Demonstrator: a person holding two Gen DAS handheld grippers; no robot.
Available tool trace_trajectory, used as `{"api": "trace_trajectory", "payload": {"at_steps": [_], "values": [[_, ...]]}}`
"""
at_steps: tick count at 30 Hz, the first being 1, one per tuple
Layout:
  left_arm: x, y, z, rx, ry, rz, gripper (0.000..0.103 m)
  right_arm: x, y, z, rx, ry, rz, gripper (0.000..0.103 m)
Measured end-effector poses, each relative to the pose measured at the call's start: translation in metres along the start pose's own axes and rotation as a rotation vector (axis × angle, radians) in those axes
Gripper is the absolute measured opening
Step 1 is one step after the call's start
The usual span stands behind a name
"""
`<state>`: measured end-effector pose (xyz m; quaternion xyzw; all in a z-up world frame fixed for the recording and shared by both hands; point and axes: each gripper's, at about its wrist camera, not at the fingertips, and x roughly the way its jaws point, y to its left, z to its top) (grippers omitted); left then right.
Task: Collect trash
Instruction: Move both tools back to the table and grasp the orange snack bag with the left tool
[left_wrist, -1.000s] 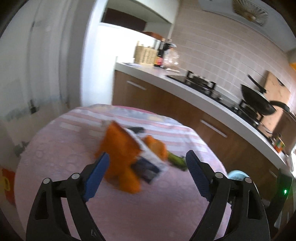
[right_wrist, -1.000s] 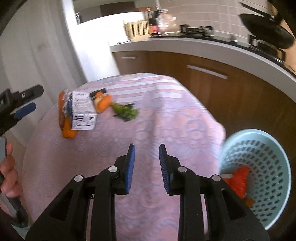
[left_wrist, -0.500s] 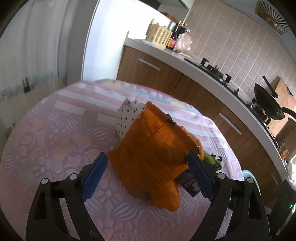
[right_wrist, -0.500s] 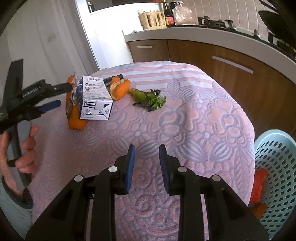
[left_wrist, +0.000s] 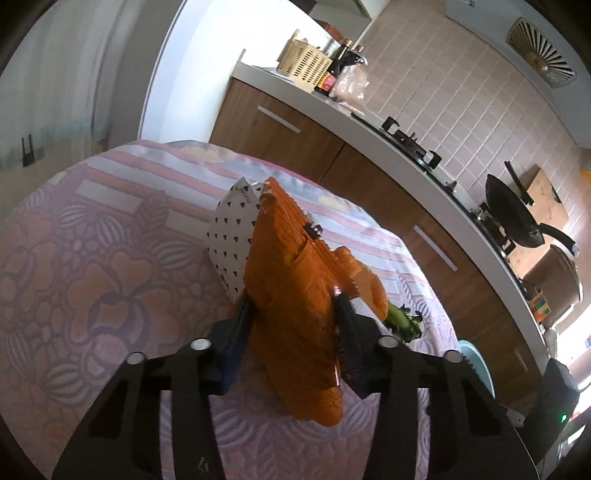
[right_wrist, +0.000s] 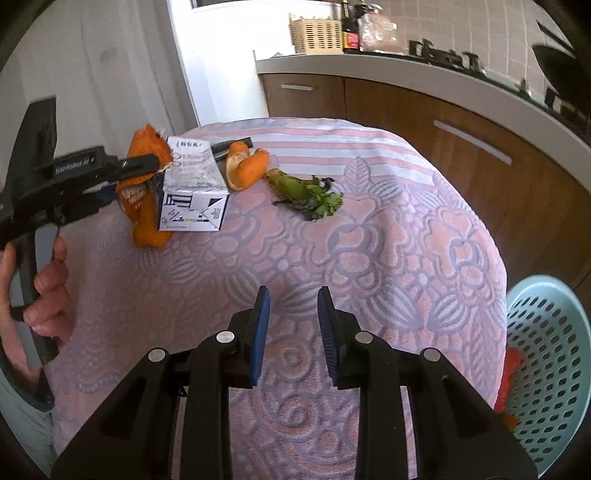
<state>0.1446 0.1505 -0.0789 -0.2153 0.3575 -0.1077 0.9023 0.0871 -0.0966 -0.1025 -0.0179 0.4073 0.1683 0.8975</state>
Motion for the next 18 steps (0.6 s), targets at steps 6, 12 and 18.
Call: {"api": "trace_trajectory", "payload": {"at_steps": [6, 12, 18], "values": [[-0.013, 0.001, -0.001, -0.006, -0.015, 0.002, 0.011, -0.001, 0.006, 0.004, -0.009, -0.005, 0.024, 0.024], [-0.034, 0.012, -0.011, -0.025, -0.049, 0.046, 0.007, 0.001, 0.023, 0.033, -0.023, -0.013, 0.131, 0.044], [-0.045, 0.021, -0.022, -0.021, -0.071, 0.076, 0.007, 0.017, 0.043, 0.065, -0.032, -0.02, 0.208, 0.065]]}}
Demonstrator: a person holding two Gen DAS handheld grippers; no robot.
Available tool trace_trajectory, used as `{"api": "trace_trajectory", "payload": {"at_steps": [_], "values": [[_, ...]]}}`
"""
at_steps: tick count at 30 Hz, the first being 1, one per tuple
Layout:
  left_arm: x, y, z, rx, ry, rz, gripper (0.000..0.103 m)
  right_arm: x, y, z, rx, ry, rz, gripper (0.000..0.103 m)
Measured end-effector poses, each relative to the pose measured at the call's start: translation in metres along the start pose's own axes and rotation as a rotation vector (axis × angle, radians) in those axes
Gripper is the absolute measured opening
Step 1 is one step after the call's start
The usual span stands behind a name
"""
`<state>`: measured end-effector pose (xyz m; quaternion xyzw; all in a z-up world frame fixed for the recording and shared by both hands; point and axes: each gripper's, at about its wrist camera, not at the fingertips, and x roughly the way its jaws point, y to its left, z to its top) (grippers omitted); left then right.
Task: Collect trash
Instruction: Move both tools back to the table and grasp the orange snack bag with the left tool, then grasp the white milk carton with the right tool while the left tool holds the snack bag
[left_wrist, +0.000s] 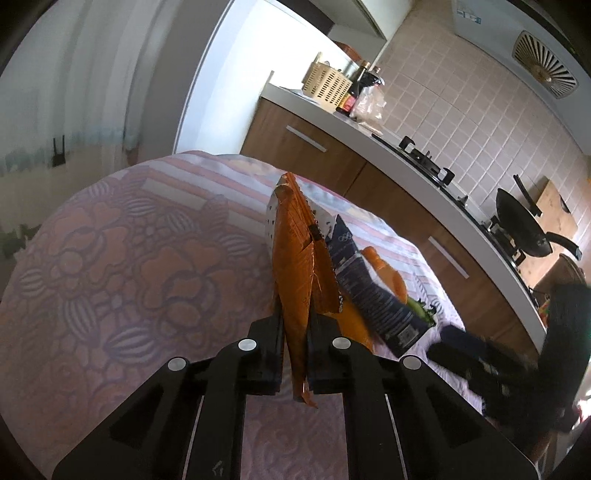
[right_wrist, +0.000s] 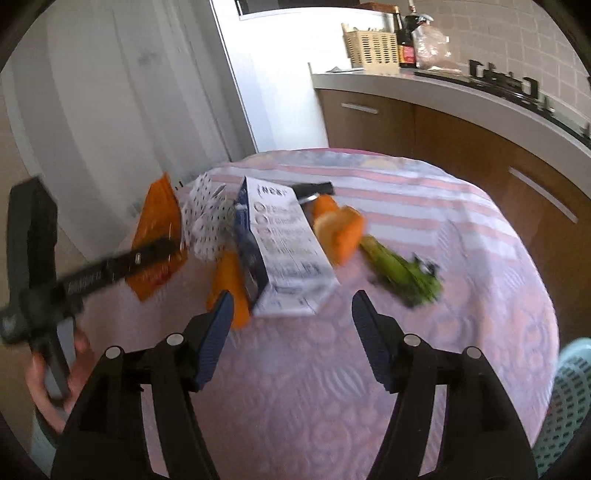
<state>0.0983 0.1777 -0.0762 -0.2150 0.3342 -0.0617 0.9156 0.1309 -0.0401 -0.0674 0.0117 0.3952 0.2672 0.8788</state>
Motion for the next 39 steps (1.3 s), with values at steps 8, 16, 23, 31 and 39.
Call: {"api": "trace_trajectory", "payload": {"at_steps": [8, 16, 23, 31, 39], "values": [[-0.005, 0.003, -0.006, 0.007, -0.014, -0.038, 0.007, 0.039, -0.014, 0.017, 0.104, 0.061, 0.073, 0.071], [-0.014, -0.002, -0.013, 0.016, -0.003, -0.028, 0.007, 0.048, -0.001, 0.015, 0.072, 0.083, 0.058, 0.067], [-0.048, -0.009, -0.02, 0.039, -0.028, -0.06, 0.007, 0.006, -0.001, -0.008, 0.075, 0.024, -0.011, 0.065], [-0.072, -0.017, -0.036, 0.047, -0.034, -0.09, 0.007, -0.046, 0.004, -0.065, -0.024, 0.042, -0.143, 0.065], [-0.064, -0.036, -0.049, 0.072, -0.005, -0.105, 0.007, -0.054, 0.005, -0.109, -0.04, 0.118, -0.172, 0.066]]}}
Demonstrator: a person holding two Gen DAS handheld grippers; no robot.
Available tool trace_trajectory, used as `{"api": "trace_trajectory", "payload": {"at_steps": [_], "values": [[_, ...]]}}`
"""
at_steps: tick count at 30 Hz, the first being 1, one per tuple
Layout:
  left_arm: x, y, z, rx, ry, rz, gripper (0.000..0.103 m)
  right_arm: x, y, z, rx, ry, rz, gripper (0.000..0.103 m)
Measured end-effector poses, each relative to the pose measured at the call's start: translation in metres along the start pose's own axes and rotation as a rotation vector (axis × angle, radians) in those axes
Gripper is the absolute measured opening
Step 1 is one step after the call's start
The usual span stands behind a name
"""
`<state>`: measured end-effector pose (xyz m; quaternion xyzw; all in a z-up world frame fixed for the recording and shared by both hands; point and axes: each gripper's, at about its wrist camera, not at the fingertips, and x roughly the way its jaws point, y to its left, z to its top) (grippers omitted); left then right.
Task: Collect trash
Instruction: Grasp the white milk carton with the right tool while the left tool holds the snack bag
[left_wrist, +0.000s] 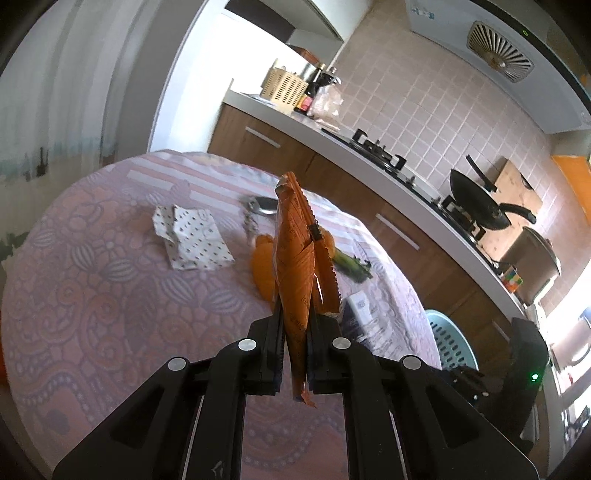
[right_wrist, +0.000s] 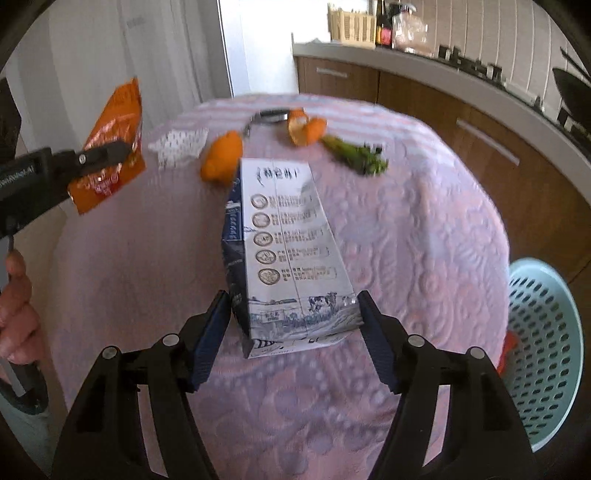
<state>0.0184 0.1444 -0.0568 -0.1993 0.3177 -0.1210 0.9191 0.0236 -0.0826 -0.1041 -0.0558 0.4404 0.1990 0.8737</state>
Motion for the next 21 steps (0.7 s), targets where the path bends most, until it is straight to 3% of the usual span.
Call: {"api": "trace_trajectory", "payload": {"at_steps": [5, 11, 13, 14, 17, 21], "values": [[-0.001, -0.003, -0.001, 0.011, 0.002, 0.004, 0.007, 0.003, 0.002, 0.012, 0.014, 0.028, 0.024, 0.077], [-0.002, 0.001, -0.002, 0.002, 0.009, 0.011, 0.007, 0.023, 0.018, 0.033, -0.05, 0.106, -0.037, 0.078], [-0.001, 0.001, -0.003, 0.003, 0.013, 0.011, 0.007, 0.028, 0.023, 0.034, -0.081, 0.123, -0.066, 0.077], [-0.001, 0.0, -0.003, 0.004, 0.014, 0.011, 0.007, 0.029, 0.025, 0.034, -0.091, 0.125, -0.08, 0.068], [0.0, -0.003, -0.004, 0.012, 0.018, 0.006, 0.007, 0.026, 0.024, 0.033, -0.092, 0.117, -0.086, 0.058], [0.004, -0.013, -0.004, 0.033, 0.027, -0.008, 0.007, 0.011, 0.011, 0.034, -0.045, 0.071, -0.08, 0.056]]}}
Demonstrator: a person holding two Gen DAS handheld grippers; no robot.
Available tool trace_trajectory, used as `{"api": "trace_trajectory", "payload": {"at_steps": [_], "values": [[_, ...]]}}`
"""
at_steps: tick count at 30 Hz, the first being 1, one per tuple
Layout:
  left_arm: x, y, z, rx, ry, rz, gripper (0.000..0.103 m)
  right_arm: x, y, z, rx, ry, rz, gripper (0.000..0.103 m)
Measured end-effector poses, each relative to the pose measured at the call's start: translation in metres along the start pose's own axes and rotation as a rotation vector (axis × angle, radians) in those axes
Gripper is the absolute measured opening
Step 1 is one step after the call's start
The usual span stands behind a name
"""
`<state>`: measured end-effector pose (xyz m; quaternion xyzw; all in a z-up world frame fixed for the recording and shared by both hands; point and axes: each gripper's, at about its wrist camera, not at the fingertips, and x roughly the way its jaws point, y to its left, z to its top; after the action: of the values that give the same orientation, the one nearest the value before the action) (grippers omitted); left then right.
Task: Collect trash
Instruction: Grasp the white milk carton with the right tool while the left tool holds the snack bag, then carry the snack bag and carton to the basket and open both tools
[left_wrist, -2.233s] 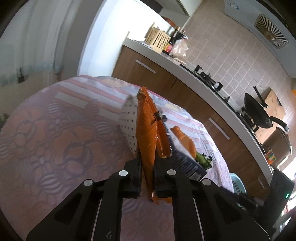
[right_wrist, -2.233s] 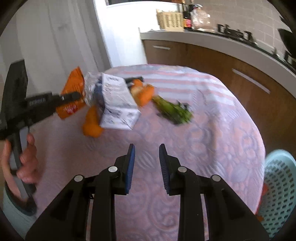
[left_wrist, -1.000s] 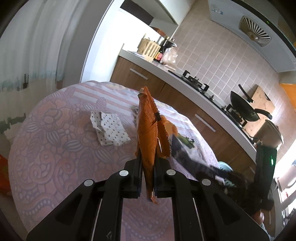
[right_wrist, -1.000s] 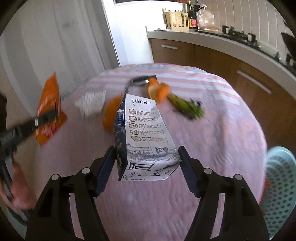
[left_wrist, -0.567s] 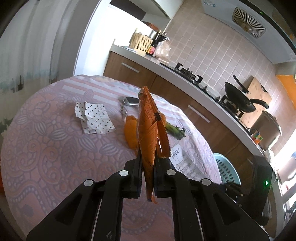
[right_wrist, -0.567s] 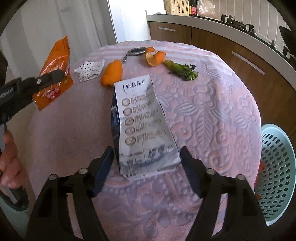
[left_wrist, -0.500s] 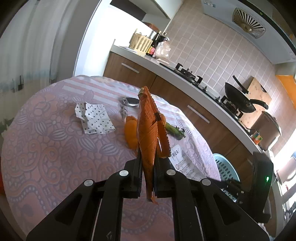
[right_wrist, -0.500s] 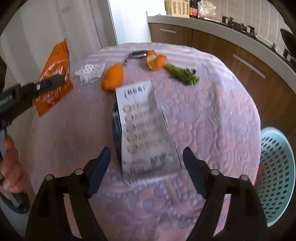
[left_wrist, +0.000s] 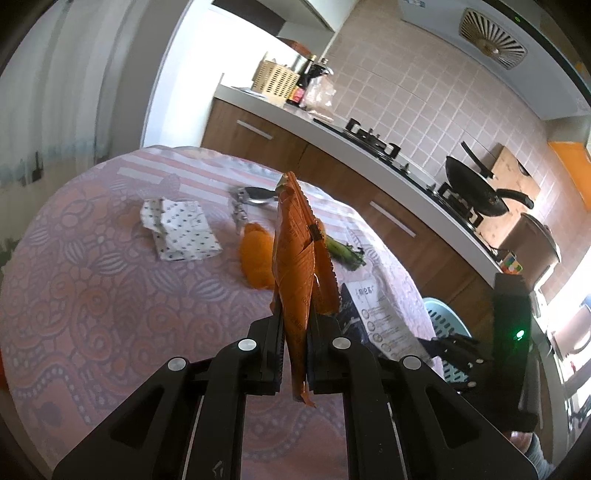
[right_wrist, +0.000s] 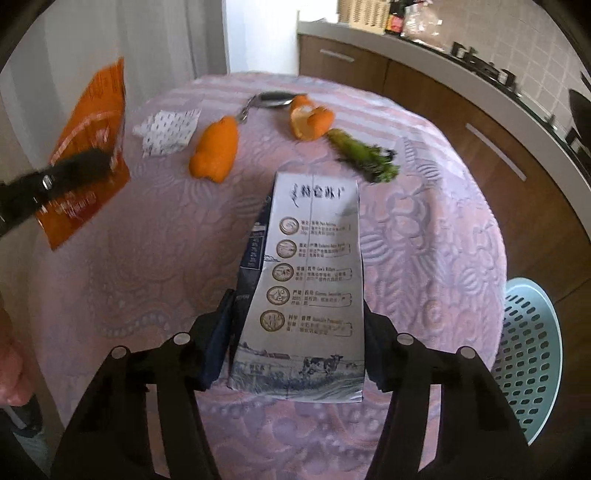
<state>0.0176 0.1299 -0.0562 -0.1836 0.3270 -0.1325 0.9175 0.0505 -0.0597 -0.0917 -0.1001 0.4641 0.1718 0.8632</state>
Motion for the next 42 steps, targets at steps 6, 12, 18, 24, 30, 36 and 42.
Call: {"api": "trace_trajectory", "payload": {"at_steps": [6, 12, 18, 24, 30, 36, 42], "values": [[0.016, -0.034, 0.004, 0.057, 0.02, -0.051, 0.007, -0.035, -0.041, -0.004, 0.093, -0.085, -0.053, 0.056], [0.046, -0.087, 0.005, 0.14, 0.066, -0.101, 0.007, -0.061, -0.098, -0.015, 0.203, -0.134, -0.106, 0.056], [0.082, -0.143, 0.007, 0.196, 0.123, -0.183, 0.007, -0.088, -0.157, -0.036, 0.311, -0.182, -0.191, 0.056], [0.122, -0.194, -0.002, 0.246, 0.201, -0.227, 0.007, -0.097, -0.211, -0.062, 0.416, -0.182, -0.246, 0.056], [0.165, -0.235, -0.02, 0.286, 0.294, -0.246, 0.007, -0.089, -0.253, -0.094, 0.511, -0.136, -0.277, 0.056], [0.203, -0.264, -0.045, 0.312, 0.394, -0.261, 0.009, -0.074, -0.278, -0.118, 0.583, -0.064, -0.287, 0.056], [0.219, -0.277, -0.059, 0.354, 0.436, -0.24, 0.027, -0.06, -0.294, -0.132, 0.645, -0.012, -0.268, 0.057]]}}
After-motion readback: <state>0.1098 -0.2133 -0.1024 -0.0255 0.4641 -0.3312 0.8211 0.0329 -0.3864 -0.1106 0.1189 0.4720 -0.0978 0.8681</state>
